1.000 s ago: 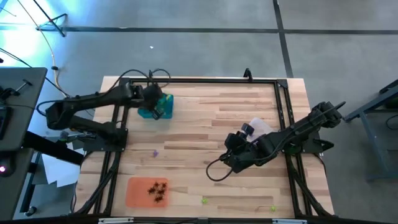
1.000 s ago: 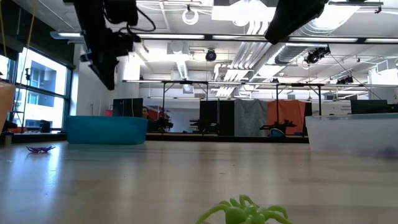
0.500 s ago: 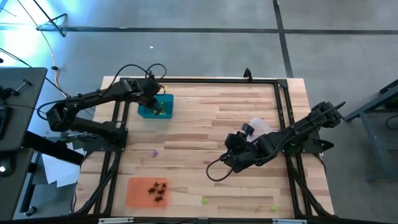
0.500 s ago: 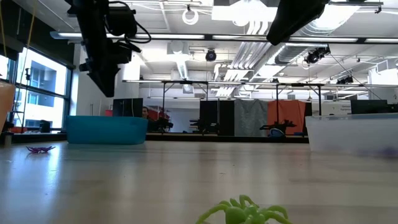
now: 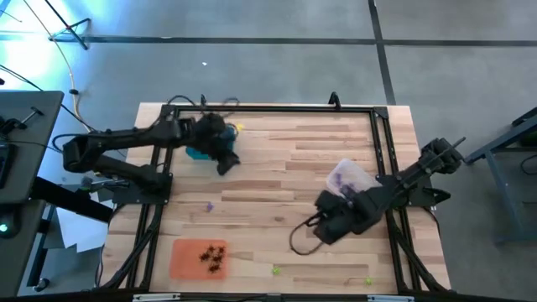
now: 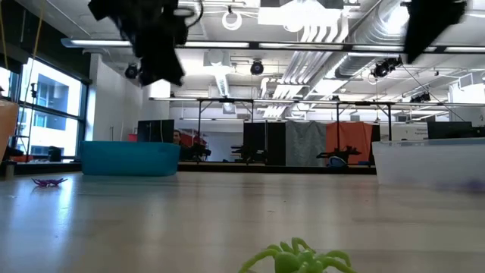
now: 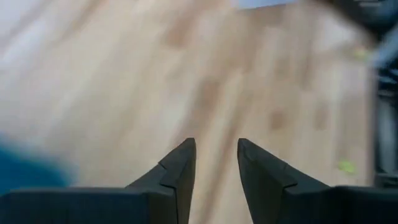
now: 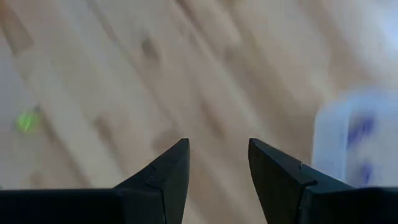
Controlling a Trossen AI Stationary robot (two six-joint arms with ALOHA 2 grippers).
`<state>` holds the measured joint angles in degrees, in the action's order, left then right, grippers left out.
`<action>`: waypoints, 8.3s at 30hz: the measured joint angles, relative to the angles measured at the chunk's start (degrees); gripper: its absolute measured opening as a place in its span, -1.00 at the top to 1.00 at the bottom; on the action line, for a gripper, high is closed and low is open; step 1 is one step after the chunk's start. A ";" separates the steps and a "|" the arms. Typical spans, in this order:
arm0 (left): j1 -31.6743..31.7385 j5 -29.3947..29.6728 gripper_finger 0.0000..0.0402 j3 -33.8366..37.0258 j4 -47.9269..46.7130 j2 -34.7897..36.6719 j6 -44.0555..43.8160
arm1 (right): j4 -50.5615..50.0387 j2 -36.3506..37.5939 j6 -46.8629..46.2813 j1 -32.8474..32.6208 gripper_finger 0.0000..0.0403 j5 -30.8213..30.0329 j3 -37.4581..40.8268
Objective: Sort Halloween decoration
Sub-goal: Put the green spider toy into the blue bin
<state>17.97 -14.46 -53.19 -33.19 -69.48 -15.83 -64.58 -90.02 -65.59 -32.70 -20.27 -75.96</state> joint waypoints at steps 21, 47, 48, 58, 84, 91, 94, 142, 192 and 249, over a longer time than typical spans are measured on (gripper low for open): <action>-27.33 9.88 0.52 0.00 19.87 -0.12 -8.16 | 4.63 -16.41 -48.91 -23.87 0.20 30.85 -0.04; -28.98 10.93 0.52 0.00 19.78 -0.12 -10.11 | 11.88 -21.65 -56.80 -28.10 0.20 32.77 -0.02; -28.98 10.91 0.52 0.00 19.76 -0.12 -10.11 | 11.98 -21.96 -56.46 -28.10 0.20 32.76 -0.02; -28.98 10.85 0.52 0.00 19.76 -0.12 -11.13 | 13.58 -22.57 -52.81 -28.08 0.20 34.18 1.16; -28.93 10.80 0.52 0.00 19.93 -0.12 -12.55 | 27.10 -19.07 -42.00 -24.40 0.98 38.43 12.39; -28.93 10.83 0.52 0.00 19.93 -0.12 -12.51 | 25.62 -18.97 -40.26 -24.01 1.00 38.05 12.33; -28.93 10.87 0.52 0.00 19.87 -0.12 -11.54 | 23.43 -18.39 -38.14 -23.15 1.00 36.93 12.37; -28.12 19.22 0.50 -0.05 55.65 -18.18 16.32 | 58.43 8.63 47.67 5.82 1.00 -18.32 12.44; -29.46 18.61 1.00 -0.05 57.57 -17.87 16.27 | 60.48 8.93 47.68 8.12 0.84 -13.68 12.37; 9.75 20.97 0.98 0.00 -9.12 -15.29 0.99 | 9.60 16.53 6.65 3.40 0.35 -5.84 12.37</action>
<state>27.73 6.50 -53.19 -42.30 -84.77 -14.83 -54.98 -73.49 -58.94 -29.30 -26.11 -63.59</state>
